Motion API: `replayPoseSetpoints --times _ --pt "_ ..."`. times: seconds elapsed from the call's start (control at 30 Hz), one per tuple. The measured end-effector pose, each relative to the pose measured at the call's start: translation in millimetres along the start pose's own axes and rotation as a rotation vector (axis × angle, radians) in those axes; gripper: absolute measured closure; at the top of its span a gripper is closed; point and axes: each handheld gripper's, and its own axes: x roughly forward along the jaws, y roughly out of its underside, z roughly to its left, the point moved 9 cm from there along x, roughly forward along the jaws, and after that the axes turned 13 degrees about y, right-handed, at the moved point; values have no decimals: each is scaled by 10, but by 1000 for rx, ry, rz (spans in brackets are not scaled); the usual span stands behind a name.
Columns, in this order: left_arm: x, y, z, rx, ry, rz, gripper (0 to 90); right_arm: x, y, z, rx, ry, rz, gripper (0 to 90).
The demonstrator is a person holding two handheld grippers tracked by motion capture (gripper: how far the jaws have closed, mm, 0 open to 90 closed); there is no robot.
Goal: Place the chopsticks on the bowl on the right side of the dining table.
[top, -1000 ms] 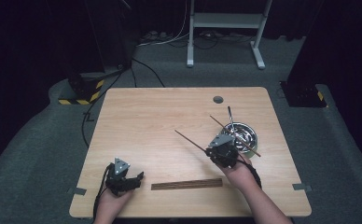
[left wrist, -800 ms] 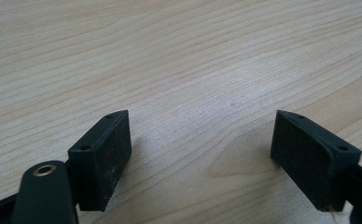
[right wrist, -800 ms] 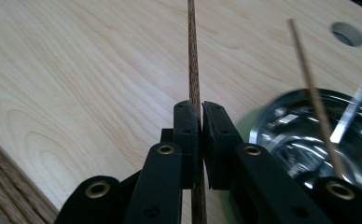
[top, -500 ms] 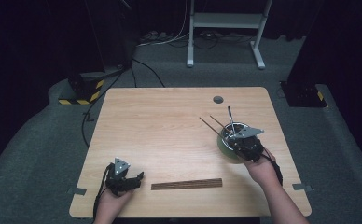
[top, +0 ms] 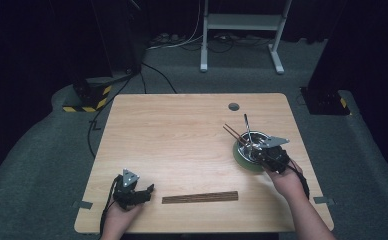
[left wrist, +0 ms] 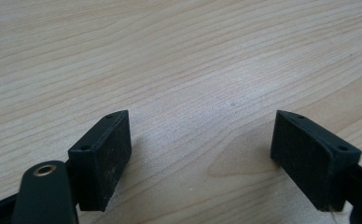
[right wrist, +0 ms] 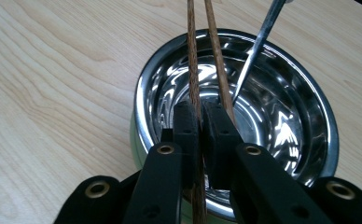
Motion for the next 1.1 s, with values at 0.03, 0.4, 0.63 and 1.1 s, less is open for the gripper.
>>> replayPoseSetpoints --times 0.03,0.4,0.63,1.1 --pt "0 0 0 0 0 -1 203 0 8 -2 0 2 7 844" --pt "0 0 0 0 0 0 203 47 50 -48 7 27 20 838" --pt "2 -3 -5 -4 -1 -7 205 22 16 -45 8 20 -4 806" --pt "2 -3 -5 -5 0 -7 205 182 -157 -95 61 14 18 630"
